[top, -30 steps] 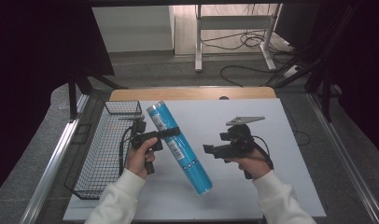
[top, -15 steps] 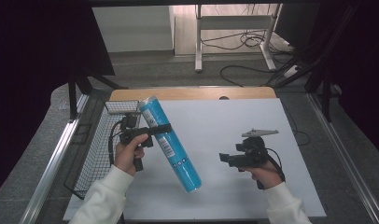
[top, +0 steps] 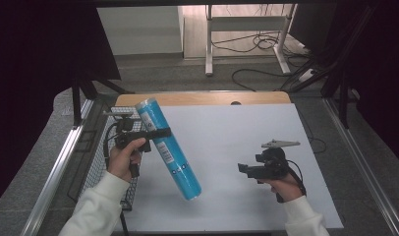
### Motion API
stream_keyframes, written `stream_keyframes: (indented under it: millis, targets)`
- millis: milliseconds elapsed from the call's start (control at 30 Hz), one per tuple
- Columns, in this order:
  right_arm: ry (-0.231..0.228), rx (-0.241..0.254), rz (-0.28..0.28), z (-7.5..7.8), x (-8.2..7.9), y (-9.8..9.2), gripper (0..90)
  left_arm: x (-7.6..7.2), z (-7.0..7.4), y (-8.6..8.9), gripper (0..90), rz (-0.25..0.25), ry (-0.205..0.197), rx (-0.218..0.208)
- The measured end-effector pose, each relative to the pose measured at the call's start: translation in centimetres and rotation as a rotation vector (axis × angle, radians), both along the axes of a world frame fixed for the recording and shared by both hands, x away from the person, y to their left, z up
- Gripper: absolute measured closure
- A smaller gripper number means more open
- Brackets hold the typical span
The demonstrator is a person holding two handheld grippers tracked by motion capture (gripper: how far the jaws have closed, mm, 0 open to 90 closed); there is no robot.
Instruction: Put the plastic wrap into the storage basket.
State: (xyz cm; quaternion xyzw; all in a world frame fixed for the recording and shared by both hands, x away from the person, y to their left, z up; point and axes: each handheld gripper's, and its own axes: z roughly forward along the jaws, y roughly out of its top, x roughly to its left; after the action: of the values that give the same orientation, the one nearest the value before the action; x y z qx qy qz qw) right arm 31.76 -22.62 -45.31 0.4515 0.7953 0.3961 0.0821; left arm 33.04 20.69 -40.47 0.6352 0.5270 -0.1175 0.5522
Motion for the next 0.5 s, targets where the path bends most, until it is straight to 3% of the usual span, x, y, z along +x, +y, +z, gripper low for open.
stream_keyframes:
  millis: [200,500]
  targets:
    - [0.004,-0.003,-0.016,-0.2,0.1,-0.4,16.4,-0.1,0.5,1.0,32.0,0.006,0.004,0.037]
    - [0.009,-0.008,-0.032,-0.3,0.2,-0.7,16.4,-1.0,1.3,3.1,32.0,0.02,-0.003,0.048]
